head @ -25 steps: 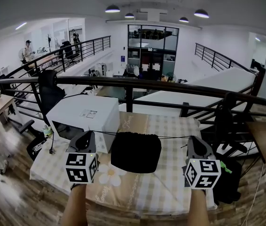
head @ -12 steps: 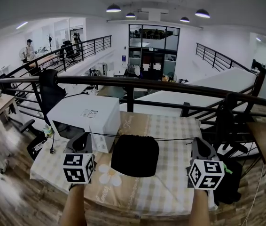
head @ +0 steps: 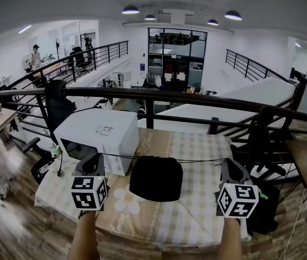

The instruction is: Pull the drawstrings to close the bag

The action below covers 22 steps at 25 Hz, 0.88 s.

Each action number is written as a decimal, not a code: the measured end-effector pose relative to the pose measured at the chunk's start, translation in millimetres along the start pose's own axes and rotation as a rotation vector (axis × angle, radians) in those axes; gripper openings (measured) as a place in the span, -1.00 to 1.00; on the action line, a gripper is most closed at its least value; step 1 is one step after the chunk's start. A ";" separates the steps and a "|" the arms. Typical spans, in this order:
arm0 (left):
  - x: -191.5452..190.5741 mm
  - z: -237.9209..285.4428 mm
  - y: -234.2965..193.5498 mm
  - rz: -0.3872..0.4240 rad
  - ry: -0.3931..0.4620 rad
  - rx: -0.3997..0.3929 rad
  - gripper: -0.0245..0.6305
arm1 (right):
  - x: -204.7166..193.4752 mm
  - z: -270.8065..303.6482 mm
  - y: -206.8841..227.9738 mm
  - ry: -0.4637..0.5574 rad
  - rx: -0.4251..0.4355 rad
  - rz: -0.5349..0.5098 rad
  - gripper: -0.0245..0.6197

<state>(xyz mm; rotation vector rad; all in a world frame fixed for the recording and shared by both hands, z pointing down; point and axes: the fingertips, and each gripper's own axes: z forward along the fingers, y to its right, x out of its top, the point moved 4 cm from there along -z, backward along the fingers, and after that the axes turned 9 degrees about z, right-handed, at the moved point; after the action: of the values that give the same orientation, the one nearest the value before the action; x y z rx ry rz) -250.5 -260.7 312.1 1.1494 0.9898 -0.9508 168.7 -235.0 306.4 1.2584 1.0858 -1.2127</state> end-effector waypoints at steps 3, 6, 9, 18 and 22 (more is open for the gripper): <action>0.0 -0.9 0.6 0.003 -0.003 0.002 -0.85 | 1.1 -0.6 1.1 0.004 -0.001 -0.002 -0.86; -1.5 -0.7 -1.1 0.002 -0.007 0.002 -0.85 | 1.1 -0.5 0.2 0.004 -0.002 -0.003 -0.86; -3.8 0.7 -3.0 0.001 -0.011 0.004 -0.85 | 1.2 1.5 -1.0 0.004 -0.002 -0.006 -0.86; -6.8 -0.4 0.1 -0.002 -0.018 0.006 -0.85 | 0.7 -2.5 3.1 0.004 -0.008 -0.004 -0.86; -6.1 0.4 -1.4 0.002 -0.017 0.006 -0.85 | 2.1 -2.3 2.5 0.005 -0.013 0.003 -0.86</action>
<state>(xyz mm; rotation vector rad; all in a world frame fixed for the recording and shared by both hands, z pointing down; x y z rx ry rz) -253.5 -260.8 317.6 1.1452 0.9724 -0.9605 171.5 -233.0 304.4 1.2540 1.0931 -1.1987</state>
